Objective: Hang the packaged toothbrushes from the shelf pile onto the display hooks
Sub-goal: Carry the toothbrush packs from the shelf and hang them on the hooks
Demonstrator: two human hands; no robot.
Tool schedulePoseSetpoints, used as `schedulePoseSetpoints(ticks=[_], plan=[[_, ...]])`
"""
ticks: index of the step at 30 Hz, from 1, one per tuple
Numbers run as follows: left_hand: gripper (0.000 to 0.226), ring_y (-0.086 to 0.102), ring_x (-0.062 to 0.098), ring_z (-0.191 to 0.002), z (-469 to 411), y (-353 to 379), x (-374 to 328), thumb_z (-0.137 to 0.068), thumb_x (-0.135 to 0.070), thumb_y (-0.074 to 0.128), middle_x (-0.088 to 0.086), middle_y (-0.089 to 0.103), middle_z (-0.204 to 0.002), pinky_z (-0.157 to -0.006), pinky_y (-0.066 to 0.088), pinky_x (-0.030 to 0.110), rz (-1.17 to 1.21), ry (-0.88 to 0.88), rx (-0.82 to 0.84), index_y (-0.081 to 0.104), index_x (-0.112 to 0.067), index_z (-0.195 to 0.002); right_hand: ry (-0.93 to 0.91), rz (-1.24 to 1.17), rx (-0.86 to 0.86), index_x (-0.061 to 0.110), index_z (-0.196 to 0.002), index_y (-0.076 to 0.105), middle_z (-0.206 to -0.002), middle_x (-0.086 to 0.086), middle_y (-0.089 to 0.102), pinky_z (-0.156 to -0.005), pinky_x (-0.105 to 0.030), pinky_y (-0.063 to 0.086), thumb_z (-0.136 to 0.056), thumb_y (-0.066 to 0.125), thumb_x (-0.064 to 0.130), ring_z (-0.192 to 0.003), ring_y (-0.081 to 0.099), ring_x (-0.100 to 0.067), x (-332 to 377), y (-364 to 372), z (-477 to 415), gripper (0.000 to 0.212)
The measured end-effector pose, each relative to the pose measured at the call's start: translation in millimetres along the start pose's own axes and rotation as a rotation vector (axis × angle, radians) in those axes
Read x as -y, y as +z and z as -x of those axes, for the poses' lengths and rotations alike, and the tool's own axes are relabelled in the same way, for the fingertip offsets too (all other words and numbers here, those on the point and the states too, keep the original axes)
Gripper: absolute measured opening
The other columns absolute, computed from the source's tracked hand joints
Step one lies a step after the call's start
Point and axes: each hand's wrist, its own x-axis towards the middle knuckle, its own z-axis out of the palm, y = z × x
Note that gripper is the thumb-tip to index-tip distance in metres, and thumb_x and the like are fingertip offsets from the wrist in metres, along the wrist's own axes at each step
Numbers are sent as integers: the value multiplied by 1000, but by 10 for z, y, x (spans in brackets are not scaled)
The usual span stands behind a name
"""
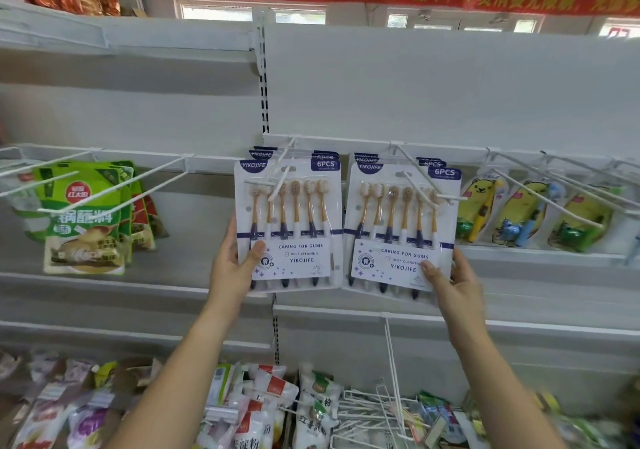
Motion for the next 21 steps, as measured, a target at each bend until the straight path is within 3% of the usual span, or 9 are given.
schedulePoseSetpoints(ticks=[2,6,9,11,14,16,18,21], plan=[[63,60,15,-130,-133,5,65,-99,-18,64,-9,61,-142,-97,57,40,-29,13,19,40,-42,-152,0,37,-5,29,-132,58,-121,5,71,-86,-27,60,-94,69,14,-110,69,-14,-55,24,-96,42],[61,60,8,-128,-320,15,120,-99,-18,64,-14,62,-139,-97,57,32,-57,33,14,42,-48,-148,12,115,7,25,-146,48,-134,5,63,-94,-28,54,-98,64,18,-118,63,-10,-87,59,-215,51],[60,60,8,-128,-425,11,175,-100,-18,63,-14,62,-139,-98,56,35,-57,29,30,43,-52,-145,38,163,-8,23,-155,35,-146,11,47,-106,-31,42,-100,61,21,-127,49,-6,-81,99,-266,61],[62,58,10,-131,-505,1,245,-101,-17,63,-12,60,-142,-100,55,37,-59,26,46,40,-47,-150,37,197,-9,22,-159,27,-156,10,36,-106,-26,33,-101,59,24,-131,35,-2,-112,118,-334,66],[64,57,11,-132,-614,-10,326,-101,-19,63,-11,57,-145,-100,55,35,-90,21,64,36,-44,-153,53,230,7,24,-160,24,-164,9,26,-113,-28,32,-100,61,29,-143,32,-7,-179,123,-444,71],[64,57,8,-130,-677,-23,366,-101,-21,63,-14,57,-144,-95,56,26,-119,5,68,35,-44,-154,72,255,19,28,-160,25,-164,8,30,-119,-39,32,-98,63,34,-147,34,-15,-220,101,-493,73],[62,59,8,-128,-728,-48,412,-101,-21,63,-13,60,-142,-95,55,26,-131,-8,69,37,-44,-152,102,275,25,31,-158,29,-158,4,42,-117,-45,39,-97,65,38,-141,44,-20,-270,80,-552,71],[51,64,10,-121,-775,-78,419,-102,-23,62,-9,66,-134,-93,56,25,-163,-42,117,44,-50,-142,135,324,28,28,-154,37,-140,-4,58,-104,-42,47,-98,63,39,-126,56,-25,-267,72,-598,63]])
